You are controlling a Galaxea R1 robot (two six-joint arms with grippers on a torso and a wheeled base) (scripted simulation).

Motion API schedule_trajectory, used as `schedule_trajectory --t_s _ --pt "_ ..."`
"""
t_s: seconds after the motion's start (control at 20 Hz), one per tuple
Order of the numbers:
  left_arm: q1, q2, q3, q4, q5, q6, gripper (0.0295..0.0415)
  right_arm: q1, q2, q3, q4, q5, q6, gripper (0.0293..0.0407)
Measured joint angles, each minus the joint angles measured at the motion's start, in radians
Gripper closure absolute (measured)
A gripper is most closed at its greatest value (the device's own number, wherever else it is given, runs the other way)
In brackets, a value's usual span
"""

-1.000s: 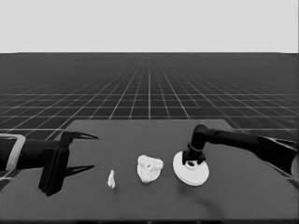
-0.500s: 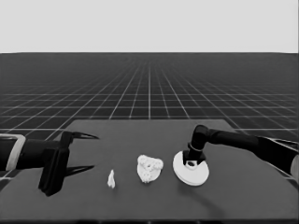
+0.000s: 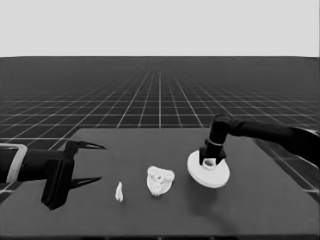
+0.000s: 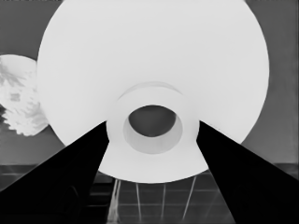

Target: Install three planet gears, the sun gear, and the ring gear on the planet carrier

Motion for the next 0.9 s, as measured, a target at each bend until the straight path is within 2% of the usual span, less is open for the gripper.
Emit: schedule_trajectory --t_s 0.1,0.15,0.2,0.35,0.6,0.7,0.9 --pt "0.000 0.000 0.000 0.000 0.000 0.000 0.0326 0.002 0.000 0.000 0.002 -0.001 0.000 0.0351" --pt "0.000 0.000 0.000 0.000 0.000 0.000 0.0326 -0.012 0.138 -0.019 -0.024 -0.017 0.201 0.0351" --pt "0.000 0.000 0.000 0.000 0.000 0.000 0.0326 -0.022 0.324 -0.074 -0.034 -0.025 0.287 0.0351" --pt "0.000 0.000 0.000 0.000 0.000 0.000 0.0326 -0.034 0.554 -0.264 -0.043 -0.025 0.289 0.0351" --pt "0.000 0.000 0.000 0.000 0.000 0.000 0.0326 -0.036 0.605 -0.333 -0.045 -0.023 0.273 0.0351" --pt "0.000 0.000 0.000 0.000 0.000 0.000 0.0326 -0.099 0.615 -0.367 -0.106 -0.006 0.252 0.0351" --pt "0.000 0.000 0.000 0.000 0.000 0.000 0.0326 -0.129 0.621 -0.388 -0.133 0.004 0.240 0.0351"
